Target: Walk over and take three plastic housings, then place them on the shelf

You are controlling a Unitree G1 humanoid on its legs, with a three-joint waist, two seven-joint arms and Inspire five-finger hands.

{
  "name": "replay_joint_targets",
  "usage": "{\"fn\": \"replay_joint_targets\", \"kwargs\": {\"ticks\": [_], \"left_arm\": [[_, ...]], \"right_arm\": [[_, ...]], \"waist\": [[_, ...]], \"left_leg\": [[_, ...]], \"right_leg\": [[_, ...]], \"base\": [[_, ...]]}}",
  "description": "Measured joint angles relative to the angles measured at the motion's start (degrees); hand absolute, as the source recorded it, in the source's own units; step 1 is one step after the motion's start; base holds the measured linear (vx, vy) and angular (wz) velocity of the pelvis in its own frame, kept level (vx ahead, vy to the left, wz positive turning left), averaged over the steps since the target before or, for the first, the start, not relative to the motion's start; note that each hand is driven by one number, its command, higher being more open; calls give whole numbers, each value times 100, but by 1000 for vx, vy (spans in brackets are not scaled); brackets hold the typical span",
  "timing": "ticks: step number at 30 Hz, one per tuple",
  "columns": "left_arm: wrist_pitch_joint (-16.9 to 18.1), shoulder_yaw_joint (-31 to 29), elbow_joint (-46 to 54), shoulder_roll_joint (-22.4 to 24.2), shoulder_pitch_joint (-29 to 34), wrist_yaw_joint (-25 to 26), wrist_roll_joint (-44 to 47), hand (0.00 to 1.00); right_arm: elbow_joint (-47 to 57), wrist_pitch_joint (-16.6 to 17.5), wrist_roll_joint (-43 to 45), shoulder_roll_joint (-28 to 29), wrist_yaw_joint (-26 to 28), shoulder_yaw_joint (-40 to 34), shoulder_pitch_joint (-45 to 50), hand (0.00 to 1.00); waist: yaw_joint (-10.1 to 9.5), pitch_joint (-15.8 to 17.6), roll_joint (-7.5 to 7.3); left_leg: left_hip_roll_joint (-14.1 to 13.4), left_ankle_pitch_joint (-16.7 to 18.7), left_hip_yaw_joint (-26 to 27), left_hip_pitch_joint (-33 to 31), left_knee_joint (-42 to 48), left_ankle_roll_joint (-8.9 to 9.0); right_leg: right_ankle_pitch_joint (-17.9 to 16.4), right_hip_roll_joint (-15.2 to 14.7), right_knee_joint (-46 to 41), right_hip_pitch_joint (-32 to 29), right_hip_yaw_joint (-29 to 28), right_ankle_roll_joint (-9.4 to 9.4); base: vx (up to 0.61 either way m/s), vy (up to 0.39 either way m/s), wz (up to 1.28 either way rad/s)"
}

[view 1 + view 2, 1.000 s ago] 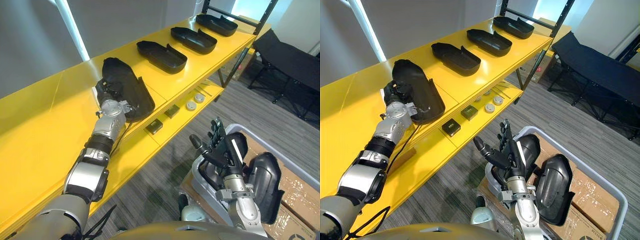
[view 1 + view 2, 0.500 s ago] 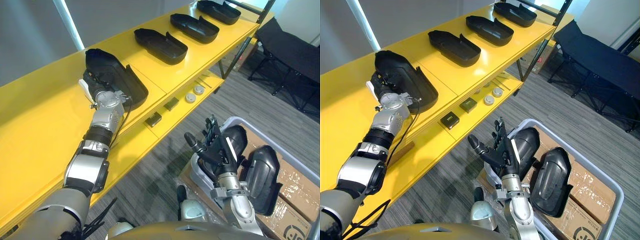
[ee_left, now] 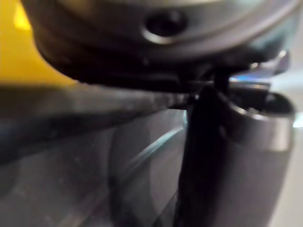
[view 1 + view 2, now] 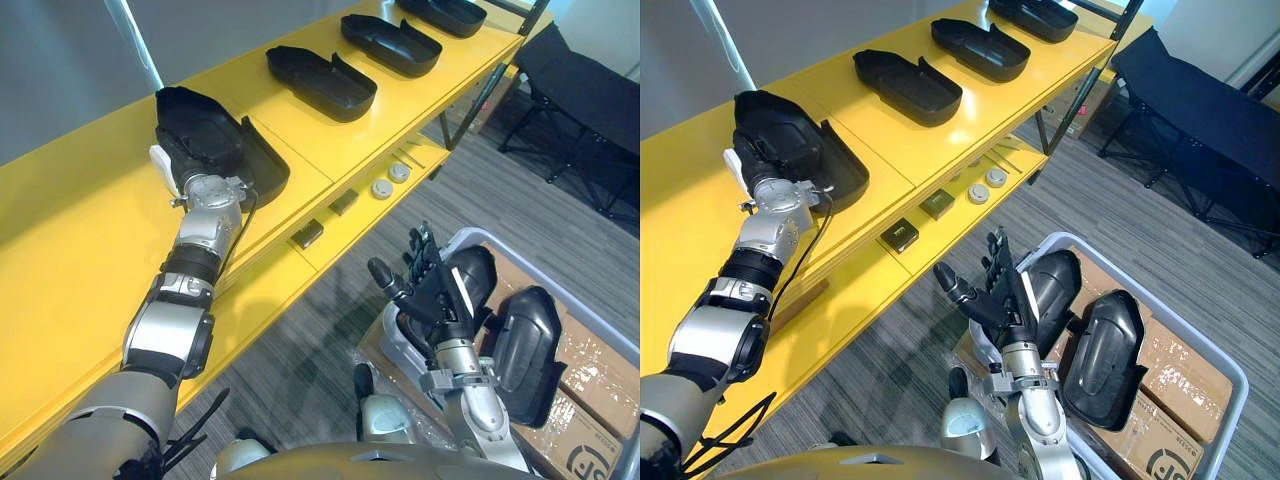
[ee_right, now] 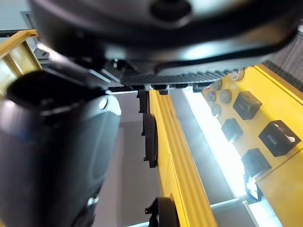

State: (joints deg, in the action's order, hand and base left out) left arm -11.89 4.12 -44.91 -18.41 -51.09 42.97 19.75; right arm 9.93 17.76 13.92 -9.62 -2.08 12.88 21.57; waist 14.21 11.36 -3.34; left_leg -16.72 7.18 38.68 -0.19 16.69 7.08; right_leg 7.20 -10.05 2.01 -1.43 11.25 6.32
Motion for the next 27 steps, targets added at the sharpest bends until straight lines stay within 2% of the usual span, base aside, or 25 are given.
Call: {"fn": "replay_joint_targets", "kwargs": {"ticks": [4,12,14,18,22,24,27], "left_arm": [[-216,1,-115,-49,-85,-172,-53,100],[-655,63,-121,-190,-101,-714,-817,100],[-854,65,-122,-193,-121,-991,-922,100],[-1068,68,-146,-204,-119,-1209,-1037,100],[-1230,112,-199,-266,-97,-1363,-1986,100],[-1295,335,-196,-563,-97,-1380,-2420,100],[-1309,464,-93,-989,-99,-1380,-2484,100]], "right_arm": [[0,-5,0,-109,53,138,5,100],[0,-5,14,-151,81,134,4,100],[0,-5,69,-152,87,142,1,100],[-1,-5,95,-184,50,300,-43,100],[-9,-11,94,-191,42,475,-45,100],[-52,-10,95,-201,41,477,-39,100],[-178,2,100,-223,41,469,12,100]], "waist": [[1,1,2],[0,-4,13],[-6,-31,63],[-77,-61,144],[-137,-71,166],[-141,-96,202],[-144,-187,274]], "left_leg": [[5,0,2,70,-42,1],[25,-25,-11,82,-90,-2],[33,-36,-68,99,-97,-2],[37,-77,-75,183,-187,4],[90,-192,-118,202,-296,2],[108,-246,-135,207,-351,-9],[126,-277,-131,231,-406,-10]], "right_leg": [[1,0,24,71,2,1],[26,1,101,125,41,7],[33,1,121,193,108,6],[32,1,125,258,117,5],[31,7,129,258,160,1],[37,5,129,257,182,-8],[38,3,129,257,182,-12]], "base": [[0,0,0],[2,-4,1],[14,-12,12],[-4,-6,2],[-36,-24,6],[-49,-28,5],[-41,-21,0]]}}
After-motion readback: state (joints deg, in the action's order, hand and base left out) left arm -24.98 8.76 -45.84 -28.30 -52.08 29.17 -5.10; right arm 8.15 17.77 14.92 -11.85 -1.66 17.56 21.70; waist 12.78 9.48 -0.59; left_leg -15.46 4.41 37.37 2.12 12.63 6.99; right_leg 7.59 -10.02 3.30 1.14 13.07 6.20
